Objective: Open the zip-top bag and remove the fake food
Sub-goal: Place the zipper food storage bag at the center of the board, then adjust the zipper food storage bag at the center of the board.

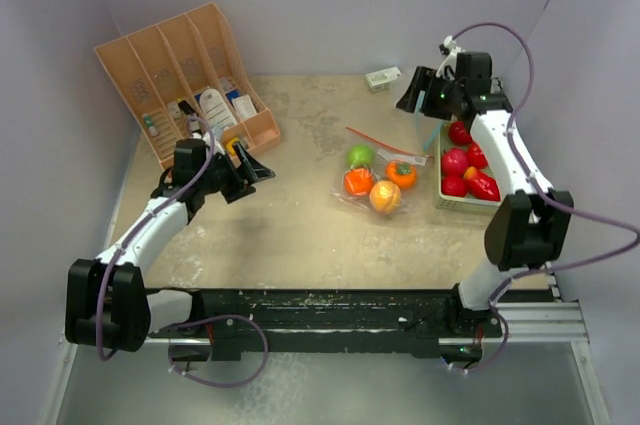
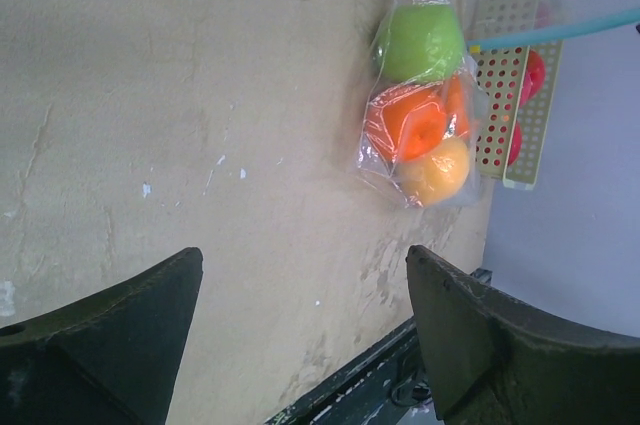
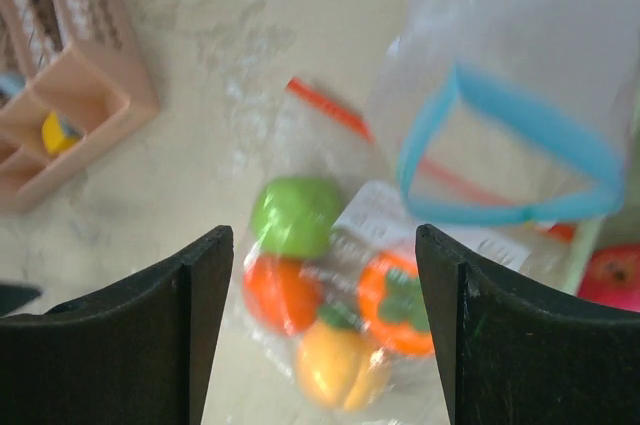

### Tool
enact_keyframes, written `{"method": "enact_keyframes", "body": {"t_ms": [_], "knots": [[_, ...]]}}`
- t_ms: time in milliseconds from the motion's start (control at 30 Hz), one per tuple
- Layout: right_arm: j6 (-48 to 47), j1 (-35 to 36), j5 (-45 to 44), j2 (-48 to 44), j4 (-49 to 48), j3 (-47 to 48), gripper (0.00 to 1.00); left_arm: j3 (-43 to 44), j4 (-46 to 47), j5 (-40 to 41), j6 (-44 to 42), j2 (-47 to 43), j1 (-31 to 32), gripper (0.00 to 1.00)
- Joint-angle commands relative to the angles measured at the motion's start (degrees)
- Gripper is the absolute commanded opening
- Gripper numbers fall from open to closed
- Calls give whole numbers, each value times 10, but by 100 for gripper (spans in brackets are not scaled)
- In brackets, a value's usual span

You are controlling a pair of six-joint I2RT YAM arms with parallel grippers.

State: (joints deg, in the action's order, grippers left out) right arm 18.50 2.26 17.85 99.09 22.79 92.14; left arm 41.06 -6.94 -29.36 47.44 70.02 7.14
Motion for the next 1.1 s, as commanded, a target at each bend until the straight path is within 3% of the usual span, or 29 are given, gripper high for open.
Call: {"method": "enact_keyframes", "body": {"t_ms": [0, 133, 567, 700, 933, 1067], "knots": [[-7, 38, -16, -81, -22, -119, 76, -14, 41, -1, 24, -14, 8, 86], [4, 39, -24, -112, -29, -181, 75, -15, 43, 15, 32, -12, 36, 87], [28, 39, -27, -239, 6, -214, 65, -14, 91, 48, 65, 21, 107, 87], [12, 39, -3, -211, 11, -243, 68, 9, 103, 50, 68, 51, 124, 87], [27, 40, 37, -138, -81, -323, 73, 38, 98, 56, 64, 67, 144, 87], [39, 54, 70, -91, -114, -339, 72, 37, 105, 65, 77, 64, 153, 87]]}}
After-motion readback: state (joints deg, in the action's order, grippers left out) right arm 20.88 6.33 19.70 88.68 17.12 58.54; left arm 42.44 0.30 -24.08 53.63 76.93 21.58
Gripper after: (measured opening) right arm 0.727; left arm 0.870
